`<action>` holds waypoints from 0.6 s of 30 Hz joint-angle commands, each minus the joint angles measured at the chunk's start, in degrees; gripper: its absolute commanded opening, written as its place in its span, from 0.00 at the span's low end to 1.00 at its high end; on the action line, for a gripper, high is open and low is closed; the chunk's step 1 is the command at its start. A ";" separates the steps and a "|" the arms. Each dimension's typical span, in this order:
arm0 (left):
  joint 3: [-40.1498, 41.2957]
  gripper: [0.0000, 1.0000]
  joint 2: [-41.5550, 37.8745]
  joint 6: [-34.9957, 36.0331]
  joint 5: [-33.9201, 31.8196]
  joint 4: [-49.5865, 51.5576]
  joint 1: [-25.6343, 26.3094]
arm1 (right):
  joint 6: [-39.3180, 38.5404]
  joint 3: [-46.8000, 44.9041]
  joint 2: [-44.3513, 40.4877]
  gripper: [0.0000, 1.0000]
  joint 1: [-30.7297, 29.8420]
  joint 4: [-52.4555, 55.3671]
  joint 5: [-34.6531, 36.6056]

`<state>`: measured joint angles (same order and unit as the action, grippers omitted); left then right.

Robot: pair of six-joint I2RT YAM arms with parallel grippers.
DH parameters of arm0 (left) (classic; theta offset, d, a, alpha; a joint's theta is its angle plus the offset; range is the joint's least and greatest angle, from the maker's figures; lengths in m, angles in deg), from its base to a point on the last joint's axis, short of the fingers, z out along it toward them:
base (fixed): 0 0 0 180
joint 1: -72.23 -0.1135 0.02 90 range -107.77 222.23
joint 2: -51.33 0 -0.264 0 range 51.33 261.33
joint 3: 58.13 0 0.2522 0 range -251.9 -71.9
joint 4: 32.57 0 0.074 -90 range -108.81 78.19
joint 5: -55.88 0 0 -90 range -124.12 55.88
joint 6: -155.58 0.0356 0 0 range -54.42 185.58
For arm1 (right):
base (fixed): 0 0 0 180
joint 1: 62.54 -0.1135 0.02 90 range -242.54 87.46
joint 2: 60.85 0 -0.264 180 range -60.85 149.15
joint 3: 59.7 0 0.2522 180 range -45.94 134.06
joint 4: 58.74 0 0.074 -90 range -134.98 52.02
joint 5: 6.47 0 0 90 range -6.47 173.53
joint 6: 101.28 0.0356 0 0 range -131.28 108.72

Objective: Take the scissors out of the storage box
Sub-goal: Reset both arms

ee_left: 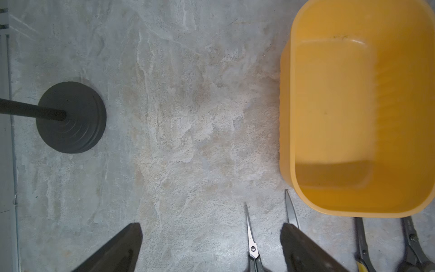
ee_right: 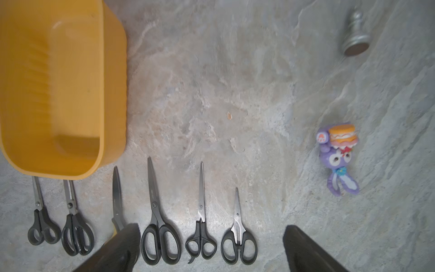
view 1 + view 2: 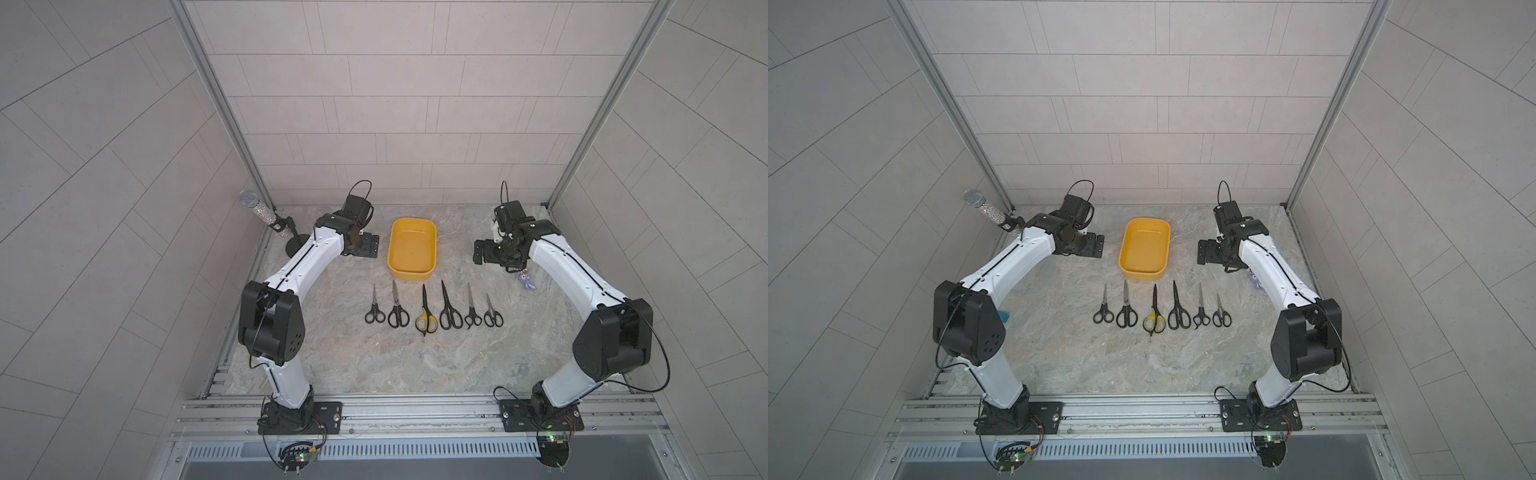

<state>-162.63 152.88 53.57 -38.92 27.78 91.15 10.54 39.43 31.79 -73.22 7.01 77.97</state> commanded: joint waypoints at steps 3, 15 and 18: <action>-1.28 1.00 -1.85 -0.89 -4.14 4.98 0.00 | -0.95 5.98 3.23 1.00 -2.30 4.52 7.74; 5.57 1.00 -5.77 -2.56 -1.26 3.30 -2.75 | -2.52 9.74 5.74 1.00 -3.65 1.12 11.75; 4.90 1.00 -4.95 -2.32 -1.53 3.92 -2.89 | -2.42 8.76 6.11 1.00 -3.70 0.86 11.48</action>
<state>-158.22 148.29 51.84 -40.58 31.19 88.70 8.53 49.17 37.13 -76.69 8.17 87.61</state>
